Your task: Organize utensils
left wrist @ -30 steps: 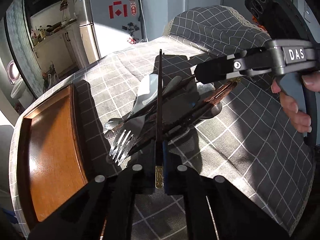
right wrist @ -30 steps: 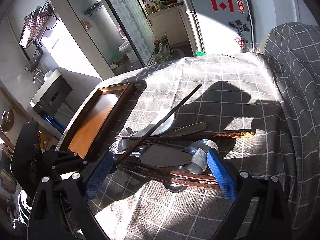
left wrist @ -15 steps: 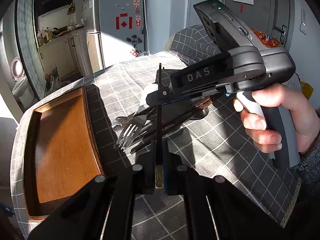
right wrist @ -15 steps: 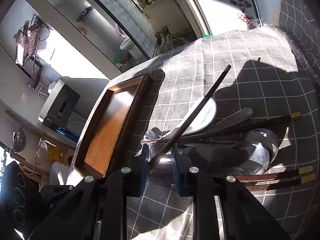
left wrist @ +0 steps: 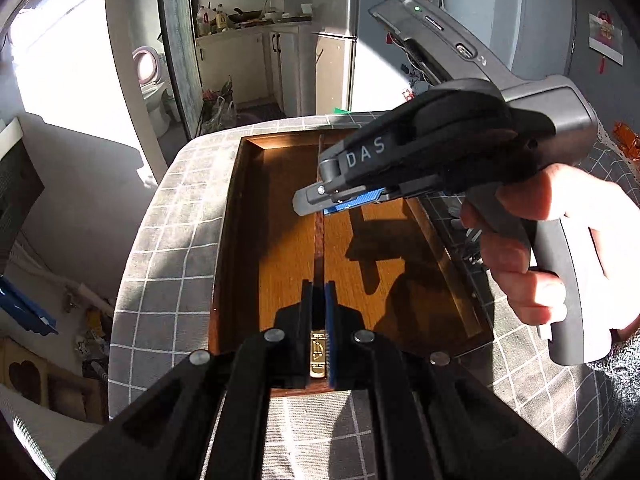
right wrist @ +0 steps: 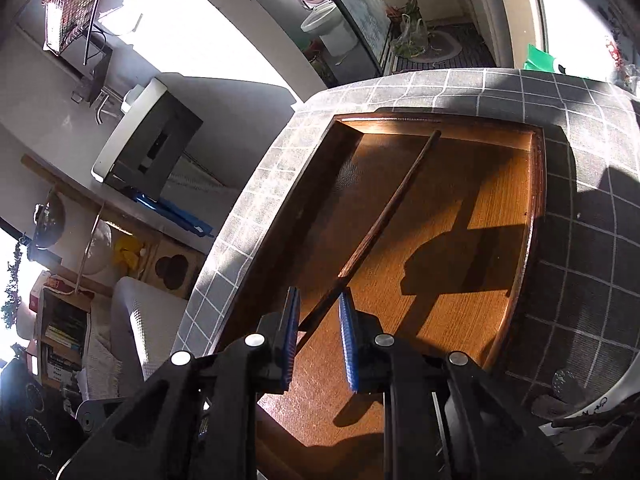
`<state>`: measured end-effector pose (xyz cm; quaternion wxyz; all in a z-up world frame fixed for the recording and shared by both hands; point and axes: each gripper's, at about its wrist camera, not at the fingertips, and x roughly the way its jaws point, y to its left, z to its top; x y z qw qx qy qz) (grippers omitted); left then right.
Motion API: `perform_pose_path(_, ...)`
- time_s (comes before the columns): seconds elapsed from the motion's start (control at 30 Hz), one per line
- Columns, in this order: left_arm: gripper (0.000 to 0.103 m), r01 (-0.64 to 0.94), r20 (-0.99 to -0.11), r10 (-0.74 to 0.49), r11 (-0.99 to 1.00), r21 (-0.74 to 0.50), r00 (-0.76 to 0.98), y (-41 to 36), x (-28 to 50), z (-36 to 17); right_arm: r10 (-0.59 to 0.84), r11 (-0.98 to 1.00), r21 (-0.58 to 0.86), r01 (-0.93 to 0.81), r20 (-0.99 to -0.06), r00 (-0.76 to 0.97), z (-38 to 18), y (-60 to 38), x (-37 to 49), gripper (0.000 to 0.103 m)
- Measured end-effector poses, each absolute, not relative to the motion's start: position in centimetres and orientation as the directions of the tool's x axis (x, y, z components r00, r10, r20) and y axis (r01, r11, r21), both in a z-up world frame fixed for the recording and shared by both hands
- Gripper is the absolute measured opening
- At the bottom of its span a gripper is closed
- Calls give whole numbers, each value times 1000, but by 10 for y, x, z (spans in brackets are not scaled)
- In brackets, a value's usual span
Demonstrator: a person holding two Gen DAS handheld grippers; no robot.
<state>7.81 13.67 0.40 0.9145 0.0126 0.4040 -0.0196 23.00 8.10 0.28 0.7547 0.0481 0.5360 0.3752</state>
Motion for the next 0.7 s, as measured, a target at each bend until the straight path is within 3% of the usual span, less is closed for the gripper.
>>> perform_pose_path(0.1,7,0,-740,13,1000,18,673,146,86,2,592,738,430,-520,-782,194,10,82,222,62)
perform_pose_path(0.3,7,6,-755,17,1000,28,655,150,95,-6,621,729,444,-521,-749,230,33,26,197,63)
perform_pose_path(0.53,9,34,-764,24,998,60,645,147,97,-16,563,806,391,-444,-737,373,62,-127,164,74)
perform_pose_path(0.63,54,46,-751,25,996,74,660,143,94,-13,526,846,393,-362,-730,436,66,-192,158,76)
perform_pose_path(0.7,58,73,-738,12,994,82,675,139,93,-10,514,856,406,-319,-723,461,64,-224,152,76)
